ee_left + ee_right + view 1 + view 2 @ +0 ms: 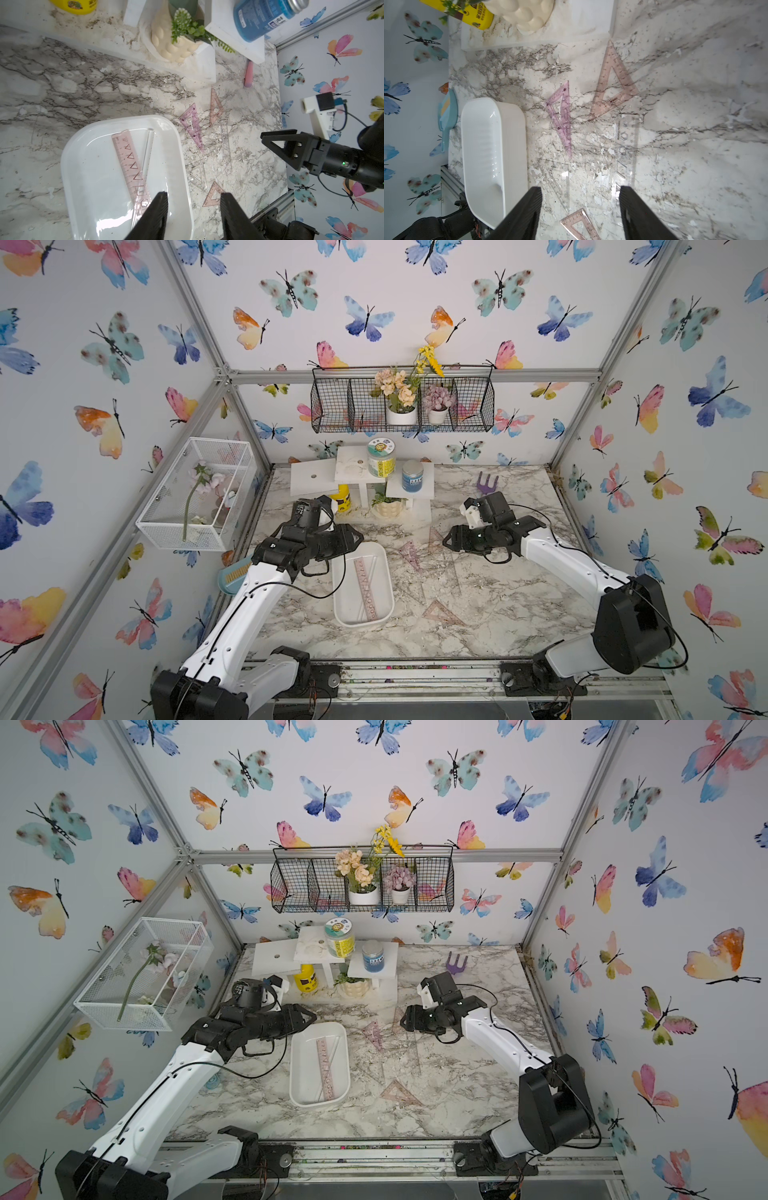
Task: Put the scattered rulers into the storage box
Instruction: Place the ruler in the storage box, then pick up the ruler from the center of the board.
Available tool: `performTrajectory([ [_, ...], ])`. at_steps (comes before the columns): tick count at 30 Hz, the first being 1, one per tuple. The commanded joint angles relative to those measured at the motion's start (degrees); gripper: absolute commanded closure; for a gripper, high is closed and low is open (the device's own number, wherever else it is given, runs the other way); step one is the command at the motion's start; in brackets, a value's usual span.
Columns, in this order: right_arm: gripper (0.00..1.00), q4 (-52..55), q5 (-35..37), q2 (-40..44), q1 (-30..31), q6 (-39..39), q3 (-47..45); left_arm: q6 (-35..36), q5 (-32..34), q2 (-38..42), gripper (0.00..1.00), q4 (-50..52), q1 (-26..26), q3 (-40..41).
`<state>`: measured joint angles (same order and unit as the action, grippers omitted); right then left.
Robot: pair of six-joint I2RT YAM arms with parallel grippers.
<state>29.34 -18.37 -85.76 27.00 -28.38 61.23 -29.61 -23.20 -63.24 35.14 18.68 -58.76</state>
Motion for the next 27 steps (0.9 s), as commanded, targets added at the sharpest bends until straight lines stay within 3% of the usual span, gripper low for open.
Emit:
performTrajectory([
  [1,0.35,3.60,4.24,-2.05,0.73,0.88,0.82,-2.06,0.71,-2.38,0.55,-3.22,6.68,-0.76],
  [10,0.36,5.20,8.92,-6.82,4.58,0.65,-0.02,-10.95,-5.96,-9.22,0.56,-19.28,16.28,6.11],
  [27,0.39,4.98,14.26,-8.81,12.68,-4.29,-3.95,-14.68,-9.76,-16.02,0.60,-28.28,16.57,11.39],
])
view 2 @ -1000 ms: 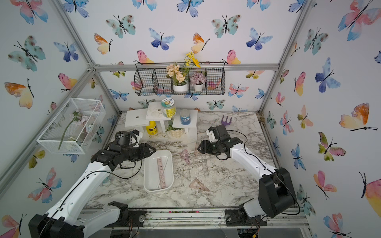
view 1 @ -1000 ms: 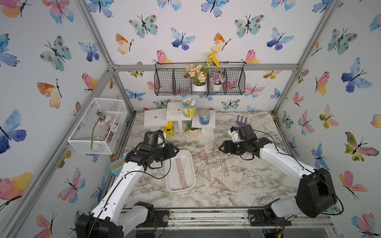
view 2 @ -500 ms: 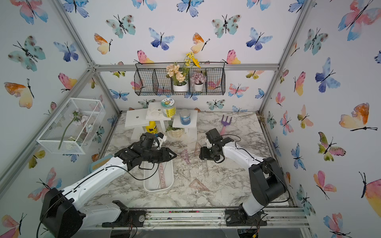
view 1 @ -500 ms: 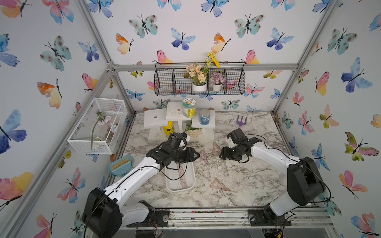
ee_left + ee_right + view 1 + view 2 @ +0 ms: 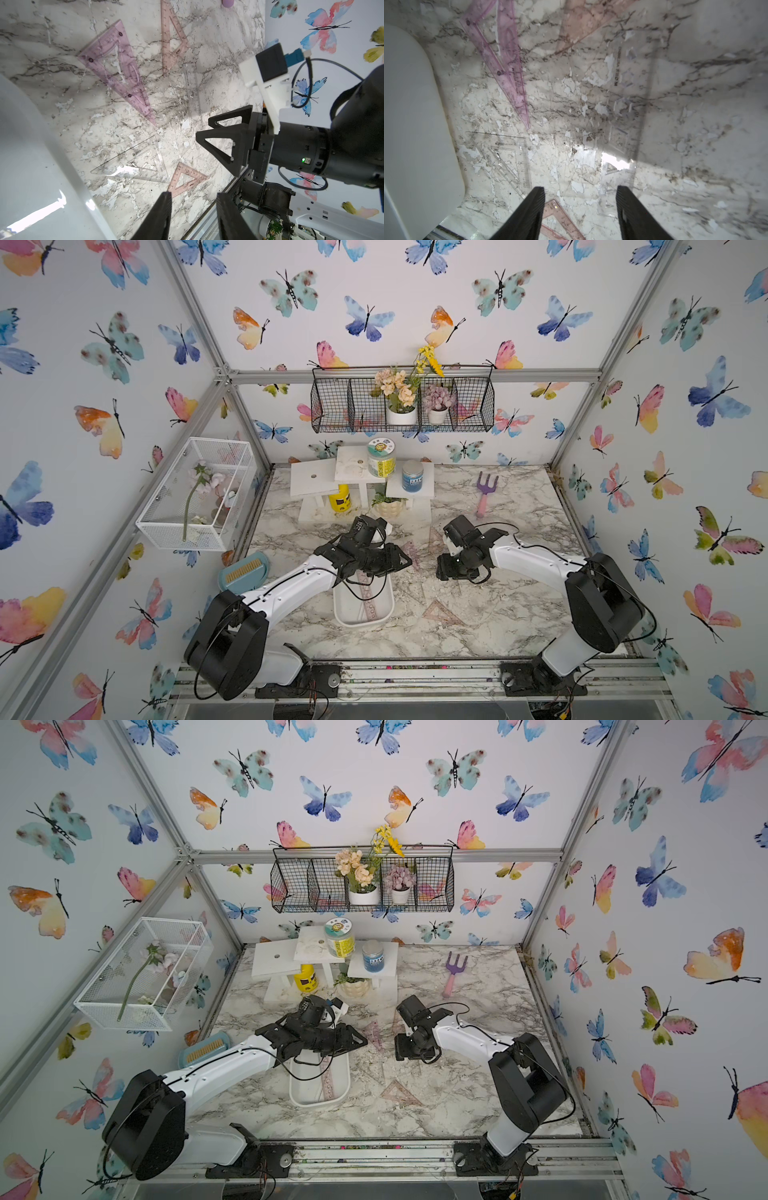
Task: Put the scattered rulers into the storage box
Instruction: Pick up the ruler from the center of the board.
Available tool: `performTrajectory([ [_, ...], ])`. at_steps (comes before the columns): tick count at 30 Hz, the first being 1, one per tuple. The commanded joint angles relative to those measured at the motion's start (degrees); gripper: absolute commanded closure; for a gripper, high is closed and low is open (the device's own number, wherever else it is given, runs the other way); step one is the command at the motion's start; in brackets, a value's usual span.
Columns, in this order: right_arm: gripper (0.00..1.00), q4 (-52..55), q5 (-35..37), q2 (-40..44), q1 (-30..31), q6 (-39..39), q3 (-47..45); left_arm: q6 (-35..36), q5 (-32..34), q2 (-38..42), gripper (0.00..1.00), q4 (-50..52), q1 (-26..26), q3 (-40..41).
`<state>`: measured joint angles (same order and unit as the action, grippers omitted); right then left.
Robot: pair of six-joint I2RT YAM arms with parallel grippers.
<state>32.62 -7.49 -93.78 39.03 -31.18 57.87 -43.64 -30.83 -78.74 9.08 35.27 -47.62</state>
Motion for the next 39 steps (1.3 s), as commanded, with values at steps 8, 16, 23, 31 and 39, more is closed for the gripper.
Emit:
performTrajectory([
  [8,0.38,2.03,4.84,-1.41,0.88,-1.65,-1.60,-0.84,-1.87,0.17,0.60,-2.22,-0.02,0.99],
  [16,0.38,4.77,9.10,-1.67,0.94,-1.35,-1.18,-1.01,-1.69,0.60,0.60,-2.22,-0.02,1.65],
  [23,0.41,6.80,11.12,-2.35,1.18,-0.81,-0.48,-1.02,-1.84,0.43,0.60,-2.31,-0.02,1.74],
  [31,0.43,7.71,12.86,-3.86,2.28,-0.90,-0.19,-1.11,-2.13,0.30,0.60,-2.42,0.01,1.80],
  [39,0.43,7.72,13.37,-5.57,2.99,-1.10,0.13,-1.15,-2.17,0.49,0.60,-2.44,-0.02,2.20],
])
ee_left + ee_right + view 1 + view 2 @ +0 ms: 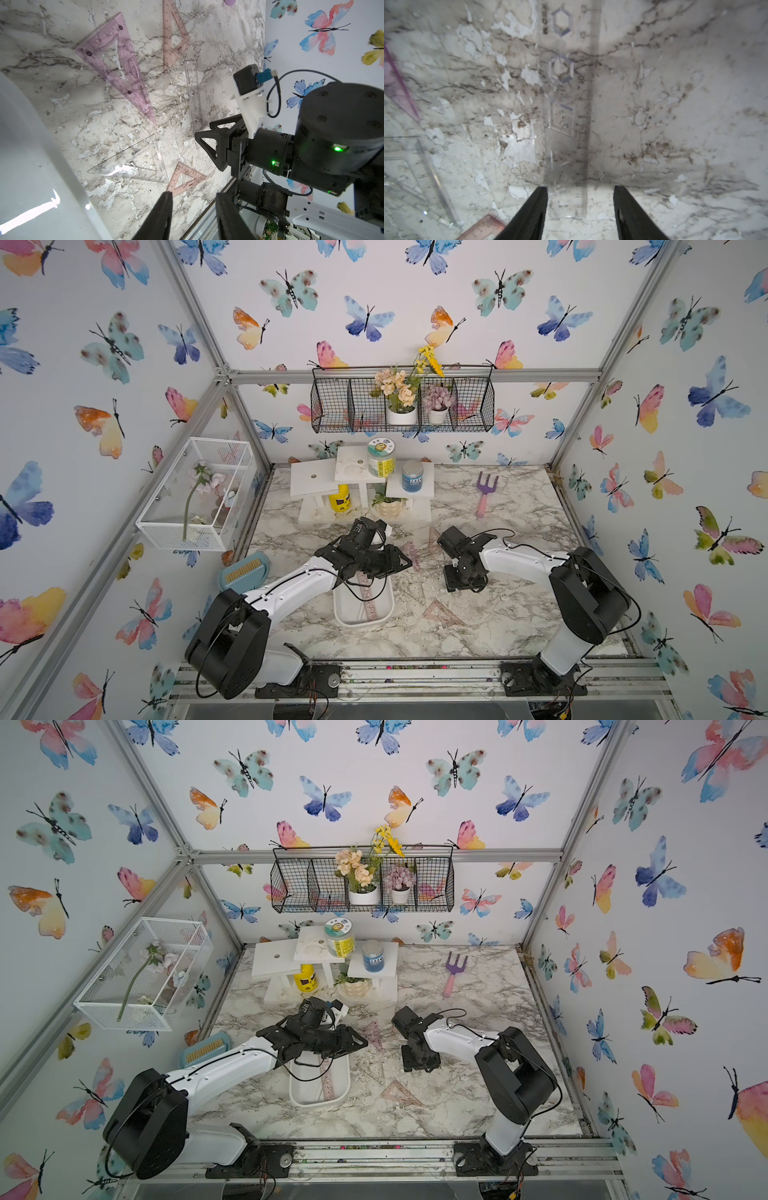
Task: Put the scattered rulers into the storage box
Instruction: Pick up the ruler from the center of the board.
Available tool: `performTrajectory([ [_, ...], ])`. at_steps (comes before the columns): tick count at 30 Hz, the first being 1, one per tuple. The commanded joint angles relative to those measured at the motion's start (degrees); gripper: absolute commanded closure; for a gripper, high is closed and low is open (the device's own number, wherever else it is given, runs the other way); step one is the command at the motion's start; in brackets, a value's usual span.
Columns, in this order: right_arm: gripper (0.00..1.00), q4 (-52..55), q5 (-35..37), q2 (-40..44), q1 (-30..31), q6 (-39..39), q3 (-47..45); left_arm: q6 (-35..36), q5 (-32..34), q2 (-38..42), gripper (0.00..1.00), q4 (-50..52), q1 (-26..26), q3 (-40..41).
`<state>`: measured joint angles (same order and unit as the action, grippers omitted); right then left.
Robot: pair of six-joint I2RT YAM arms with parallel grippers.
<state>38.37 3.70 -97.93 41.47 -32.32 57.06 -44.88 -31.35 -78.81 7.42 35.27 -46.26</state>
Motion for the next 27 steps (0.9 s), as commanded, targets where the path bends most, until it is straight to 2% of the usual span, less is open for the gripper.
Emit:
performTrajectory([
  [1,0.44,1.92,2.28,-1.60,0.62,-0.03,1.00,0.10,-1.69,0.52,0.60,-0.90,-0.02,0.82],
  [9,0.46,1.80,2.97,-3.36,1.22,-0.38,1.03,0.13,-1.70,0.79,0.60,-0.91,-0.02,1.17],
  [17,0.62,0.39,1.90,-5.12,2.20,-0.95,0.64,0.31,-1.44,1.36,0.60,-0.81,-0.02,2.18],
  [23,0.83,0.40,2.52,-5.56,2.56,-1.52,0.95,0.31,-1.18,1.81,0.60,-0.65,-0.02,2.75],
  [27,0.85,0.46,2.54,-5.40,2.59,-1.61,1.13,0.41,-1.23,1.81,0.60,-0.55,-0.02,2.65],
])
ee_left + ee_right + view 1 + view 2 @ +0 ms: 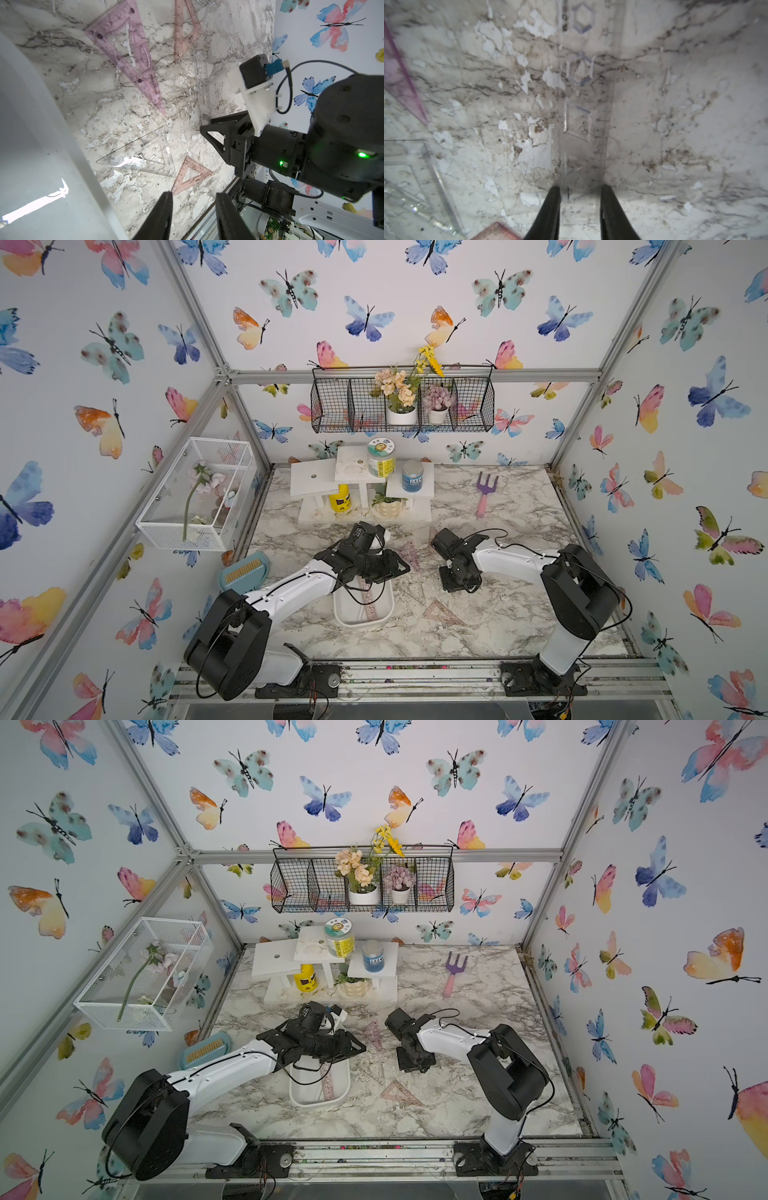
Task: Put the scattered rulers into the storage box
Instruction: Pick up the ruler from the center of the board.
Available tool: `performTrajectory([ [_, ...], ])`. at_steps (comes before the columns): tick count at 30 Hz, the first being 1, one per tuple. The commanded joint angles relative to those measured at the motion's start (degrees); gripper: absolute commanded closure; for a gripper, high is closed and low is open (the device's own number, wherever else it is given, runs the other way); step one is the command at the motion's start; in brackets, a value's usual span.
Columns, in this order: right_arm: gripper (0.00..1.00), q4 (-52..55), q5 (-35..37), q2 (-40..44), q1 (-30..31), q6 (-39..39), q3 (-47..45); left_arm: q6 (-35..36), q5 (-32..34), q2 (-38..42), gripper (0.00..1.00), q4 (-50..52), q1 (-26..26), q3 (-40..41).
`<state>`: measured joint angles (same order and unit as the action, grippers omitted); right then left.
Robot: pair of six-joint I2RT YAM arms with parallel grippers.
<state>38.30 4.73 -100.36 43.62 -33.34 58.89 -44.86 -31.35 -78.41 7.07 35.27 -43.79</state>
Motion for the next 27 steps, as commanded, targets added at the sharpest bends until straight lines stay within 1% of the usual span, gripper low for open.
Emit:
performTrajectory([
  [1,0.84,0.54,1.42,-3.05,0.42,-0.58,-0.62,0.38,-1.24,1.38,0.60,-0.22,0.00,0.11],
  [6,0.68,0.30,1.60,-0.97,0.42,-1.19,-0.80,0.29,-1.34,1.32,0.60,-0.14,0.00,-0.24],
  [9,0.63,0.50,1.60,0.86,0.42,-1.46,-0.38,0.33,-1.32,1.41,0.61,-0.04,-0.02,-0.28],
  [18,0.60,1.85,2.12,3.65,0.42,-1.74,1.44,0.39,-1.11,1.66,0.60,0.36,-0.02,-0.77],
  [21,0.57,2.26,2.21,3.94,0.42,-1.73,1.52,0.26,-1.10,1.60,0.61,0.40,-0.02,-0.75],
  [24,0.59,2.14,2.39,4.02,0.44,-1.73,1.20,0.30,-1.17,1.51,0.60,0.35,-0.02,-0.77],
  [27,0.58,1.96,2.39,3.87,0.42,-1.77,0.72,0.30,-1.16,1.42,0.61,0.31,-0.02,-0.77],
])
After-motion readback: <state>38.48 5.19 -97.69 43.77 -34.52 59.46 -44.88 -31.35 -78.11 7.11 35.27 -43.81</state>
